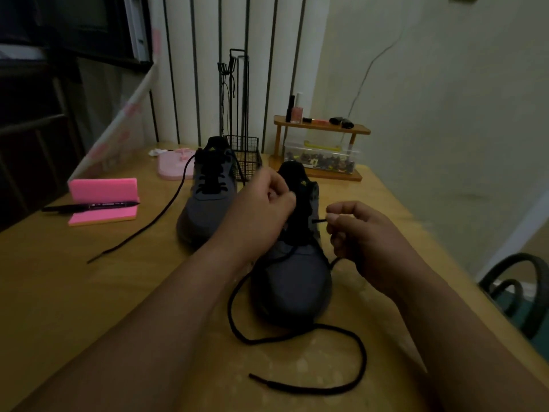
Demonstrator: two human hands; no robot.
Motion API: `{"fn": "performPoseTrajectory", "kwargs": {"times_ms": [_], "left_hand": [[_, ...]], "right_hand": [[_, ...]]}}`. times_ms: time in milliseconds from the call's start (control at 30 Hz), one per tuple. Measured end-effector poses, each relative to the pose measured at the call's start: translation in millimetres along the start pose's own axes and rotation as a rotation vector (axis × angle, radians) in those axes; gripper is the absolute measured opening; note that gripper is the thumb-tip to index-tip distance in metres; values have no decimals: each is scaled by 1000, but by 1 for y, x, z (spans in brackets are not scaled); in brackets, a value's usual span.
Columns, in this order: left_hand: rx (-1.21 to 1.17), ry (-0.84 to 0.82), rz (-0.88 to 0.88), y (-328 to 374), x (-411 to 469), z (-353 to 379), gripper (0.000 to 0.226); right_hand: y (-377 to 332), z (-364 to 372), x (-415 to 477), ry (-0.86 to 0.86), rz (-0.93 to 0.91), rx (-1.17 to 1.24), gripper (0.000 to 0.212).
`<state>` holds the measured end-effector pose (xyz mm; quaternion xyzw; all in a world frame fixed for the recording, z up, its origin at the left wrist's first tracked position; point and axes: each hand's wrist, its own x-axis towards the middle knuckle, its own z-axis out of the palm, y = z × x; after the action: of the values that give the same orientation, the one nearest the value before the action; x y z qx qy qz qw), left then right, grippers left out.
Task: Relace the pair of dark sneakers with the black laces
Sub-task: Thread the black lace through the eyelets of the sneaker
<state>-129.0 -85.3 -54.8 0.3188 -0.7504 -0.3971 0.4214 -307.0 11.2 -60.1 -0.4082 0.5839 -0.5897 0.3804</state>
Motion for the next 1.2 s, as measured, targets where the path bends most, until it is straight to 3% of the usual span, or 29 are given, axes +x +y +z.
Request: {"fn": "performPoseTrajectory", "kwargs": {"times_ms": [67, 133, 267, 400, 567, 667, 767, 900, 933, 967, 1100, 1200], "left_hand": [[237, -86, 100, 0, -4, 2, 5], [418, -146, 145, 1, -7, 2, 6], [517, -168, 192, 0, -5, 0, 9], [538, -152, 195, -1, -4, 1, 2], [533, -81, 271, -8, 0, 4, 10], [414, -19, 270, -11, 2, 5, 10], [162, 147, 118, -8, 6, -1, 13], [-797, 448, -181, -3, 20, -29, 17], [-861, 450, -181, -4, 21, -35, 15], [-726, 395, -158, -4, 19, -39, 14], [264, -81, 37, 0, 2, -21, 9], [504, -204, 147, 2, -3, -12, 6]], "right_hand": [[-1, -3, -1, 80, -95, -76, 12], [1, -1, -3, 162, -259, -328, 11], [8, 13, -3, 107, -486, -626, 16], [13, 21, 1, 51, -458, -676, 9], [12, 23, 4, 37, -413, -647, 6], [11, 24, 3, 6, -381, -595, 9], [9, 23, 2, -2, -351, -570, 13], [9, 22, 1, -21, -336, -554, 12], [9, 21, 2, -20, -339, -557, 11], [10, 21, 2, -18, -342, -567, 11], [8, 15, 0, -15, -334, -511, 23], [4, 7, -1, 36, -258, -397, 26]]}}
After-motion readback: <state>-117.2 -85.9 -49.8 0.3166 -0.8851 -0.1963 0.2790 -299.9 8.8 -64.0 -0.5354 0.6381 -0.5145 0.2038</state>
